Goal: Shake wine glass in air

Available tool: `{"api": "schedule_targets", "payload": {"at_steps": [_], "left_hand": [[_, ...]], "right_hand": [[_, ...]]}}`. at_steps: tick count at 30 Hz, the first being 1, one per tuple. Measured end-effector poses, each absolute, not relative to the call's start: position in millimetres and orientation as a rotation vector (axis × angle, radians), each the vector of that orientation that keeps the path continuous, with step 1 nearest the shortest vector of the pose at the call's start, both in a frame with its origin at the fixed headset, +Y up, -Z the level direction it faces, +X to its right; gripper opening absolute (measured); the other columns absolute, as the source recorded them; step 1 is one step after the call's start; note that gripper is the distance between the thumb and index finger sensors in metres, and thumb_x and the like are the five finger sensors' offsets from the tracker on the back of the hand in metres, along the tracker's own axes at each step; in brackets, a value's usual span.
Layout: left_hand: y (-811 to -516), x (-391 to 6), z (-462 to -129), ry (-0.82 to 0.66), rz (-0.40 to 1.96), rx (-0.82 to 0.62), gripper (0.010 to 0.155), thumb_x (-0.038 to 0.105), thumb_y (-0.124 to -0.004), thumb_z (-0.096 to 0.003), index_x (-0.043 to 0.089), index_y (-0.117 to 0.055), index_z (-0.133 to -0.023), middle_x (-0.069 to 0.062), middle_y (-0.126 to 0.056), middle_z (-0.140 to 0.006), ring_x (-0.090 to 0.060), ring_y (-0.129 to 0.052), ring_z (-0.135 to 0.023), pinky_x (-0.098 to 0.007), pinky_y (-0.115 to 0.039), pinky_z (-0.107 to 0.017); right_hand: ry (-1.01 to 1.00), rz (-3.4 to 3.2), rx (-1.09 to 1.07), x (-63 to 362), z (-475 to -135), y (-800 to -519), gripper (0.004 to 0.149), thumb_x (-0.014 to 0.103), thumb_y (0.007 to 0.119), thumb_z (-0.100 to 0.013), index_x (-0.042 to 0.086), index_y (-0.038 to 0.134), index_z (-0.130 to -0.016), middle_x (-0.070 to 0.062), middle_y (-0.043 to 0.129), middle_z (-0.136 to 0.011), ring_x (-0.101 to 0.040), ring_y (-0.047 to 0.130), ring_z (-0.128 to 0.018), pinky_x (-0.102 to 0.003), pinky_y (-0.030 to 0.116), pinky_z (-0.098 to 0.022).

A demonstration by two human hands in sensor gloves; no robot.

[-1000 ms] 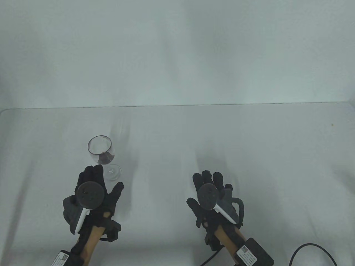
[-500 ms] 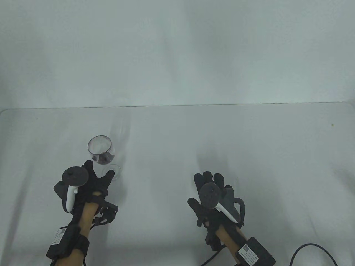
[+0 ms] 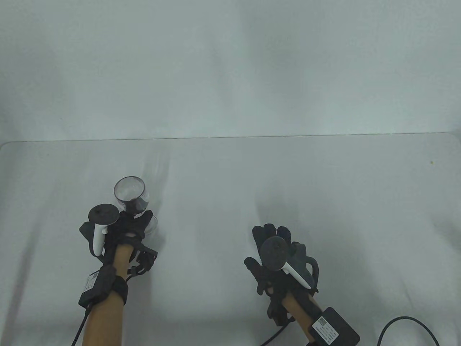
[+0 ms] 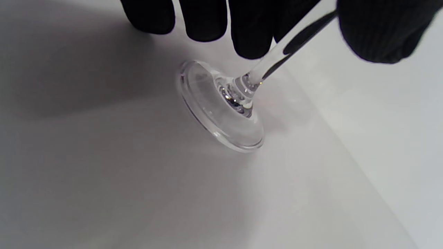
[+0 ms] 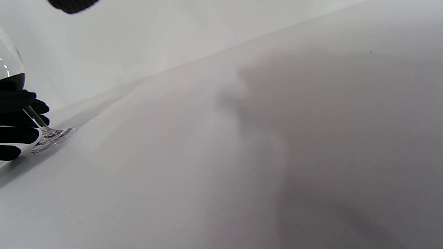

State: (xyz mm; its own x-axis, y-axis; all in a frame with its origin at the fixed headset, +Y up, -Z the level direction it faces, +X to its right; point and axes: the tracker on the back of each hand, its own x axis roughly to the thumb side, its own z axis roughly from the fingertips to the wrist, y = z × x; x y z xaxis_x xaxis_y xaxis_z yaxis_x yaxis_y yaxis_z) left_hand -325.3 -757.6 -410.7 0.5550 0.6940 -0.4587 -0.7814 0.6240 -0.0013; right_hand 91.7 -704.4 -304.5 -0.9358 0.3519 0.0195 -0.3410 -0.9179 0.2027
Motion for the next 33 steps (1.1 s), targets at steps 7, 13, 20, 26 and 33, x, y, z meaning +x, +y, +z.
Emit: {"api": "schedule_targets", "payload": {"at_steps": [7, 13, 20, 26, 33], "left_hand": [[-762, -327, -412, 0.458, 0.920, -0.208, 0.051, 0.057, -0.073, -0.0471, 0.045, -0.068, -0.097, 0.015, -0.074, -0.106, -0.022, -0.058, -0.111, -0.048, -0.050, -0.079], [-761, -328, -411, 0.458, 0.918, -0.199, 0.046, 0.056, -0.075, -0.0462, 0.048, -0.074, -0.092, 0.018, -0.080, -0.103, -0.020, -0.062, -0.110, -0.047, -0.053, -0.078], [-747, -327, -404, 0.451, 0.914, -0.137, 0.043, 0.052, -0.077, -0.0453, 0.046, -0.078, -0.088, 0.016, -0.085, -0.098, -0.019, -0.069, -0.106, -0.053, -0.057, -0.076], [-708, -306, -382, 0.300, 0.897, -0.082, 0.042, 0.049, -0.080, -0.0442, 0.040, -0.083, -0.085, 0.011, -0.090, -0.093, -0.019, -0.082, -0.098, -0.054, -0.062, -0.072], [-678, -268, -346, 0.155, 0.932, -0.095, 0.041, 0.048, -0.081, -0.0439, 0.038, -0.085, -0.084, 0.008, -0.094, -0.090, -0.021, -0.087, -0.094, -0.052, -0.066, -0.071]], "right_hand": [[0.294, 2.777, 0.084, 91, -304, -704, 0.079, 0.063, 0.060, -0.037, 0.039, 0.014, -0.096, 0.009, 0.015, -0.111, -0.032, 0.016, -0.109, -0.065, 0.028, -0.072], [0.302, 2.775, 0.086, 90, -304, -704, 0.079, 0.063, 0.060, -0.037, 0.039, 0.014, -0.096, 0.009, 0.015, -0.111, -0.032, 0.017, -0.109, -0.065, 0.028, -0.072], [0.306, 2.771, 0.088, 90, -304, -704, 0.079, 0.063, 0.060, -0.037, 0.039, 0.014, -0.096, 0.009, 0.015, -0.111, -0.032, 0.017, -0.109, -0.065, 0.028, -0.072], [0.303, 2.770, 0.091, 88, -304, -704, 0.079, 0.063, 0.060, -0.037, 0.038, 0.014, -0.096, 0.009, 0.015, -0.111, -0.032, 0.017, -0.109, -0.065, 0.028, -0.072], [0.294, 2.789, 0.091, 84, -302, -704, 0.079, 0.063, 0.060, -0.037, 0.038, 0.014, -0.096, 0.009, 0.015, -0.111, -0.032, 0.017, -0.109, -0.065, 0.028, -0.072]]}}
